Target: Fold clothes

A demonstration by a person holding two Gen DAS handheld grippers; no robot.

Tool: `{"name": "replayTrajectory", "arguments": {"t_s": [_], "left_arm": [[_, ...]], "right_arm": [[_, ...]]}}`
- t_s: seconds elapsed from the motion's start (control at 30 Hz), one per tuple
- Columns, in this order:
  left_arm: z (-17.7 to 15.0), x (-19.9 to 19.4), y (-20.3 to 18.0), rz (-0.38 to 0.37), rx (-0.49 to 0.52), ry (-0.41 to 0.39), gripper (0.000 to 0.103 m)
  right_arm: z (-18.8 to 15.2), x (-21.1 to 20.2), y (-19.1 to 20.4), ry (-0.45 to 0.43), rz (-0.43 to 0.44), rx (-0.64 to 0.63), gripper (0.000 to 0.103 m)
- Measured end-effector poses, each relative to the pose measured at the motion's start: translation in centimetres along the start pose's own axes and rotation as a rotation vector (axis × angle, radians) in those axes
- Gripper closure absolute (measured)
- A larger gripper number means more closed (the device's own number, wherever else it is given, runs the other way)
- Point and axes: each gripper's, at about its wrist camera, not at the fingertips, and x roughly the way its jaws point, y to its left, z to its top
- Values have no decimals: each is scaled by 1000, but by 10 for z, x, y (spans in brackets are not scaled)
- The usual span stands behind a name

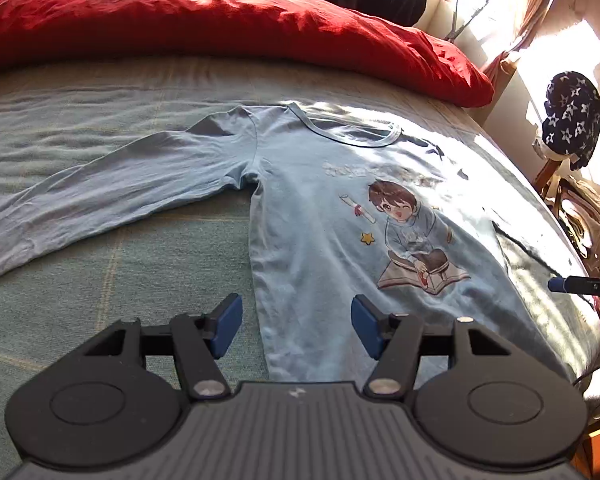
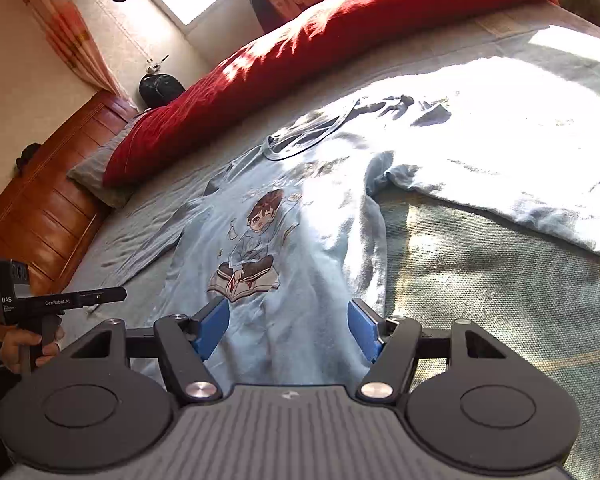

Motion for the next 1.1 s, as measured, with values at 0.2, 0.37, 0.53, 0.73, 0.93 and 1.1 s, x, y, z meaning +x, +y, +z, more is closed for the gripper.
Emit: {"name": "replayTrajectory", "arguments": {"t_s": [0.2,0.37,0.53,0.73,0.93,1.1], "left_arm": [[29,59,19,-25,-101,22,42],[44,90,31,-64,-176,32,39],[60,107,29,-97,-182,19,34],[65,117,17,-76,-130,-20,44],[64,116,16,0,-82,-36,83],[66,109,23,73,-68,-55,95]], "right_arm": [[44,39,-56,-12,30,214,31],[67,81,-85,-11,70,348,31],[81,110,-89,-41,79,359,31],[85,119,-85,-103,33,320,45],[83,115,-95,-112,-10,308,91],[79,100,-80,-83,-62,204,94]]}}
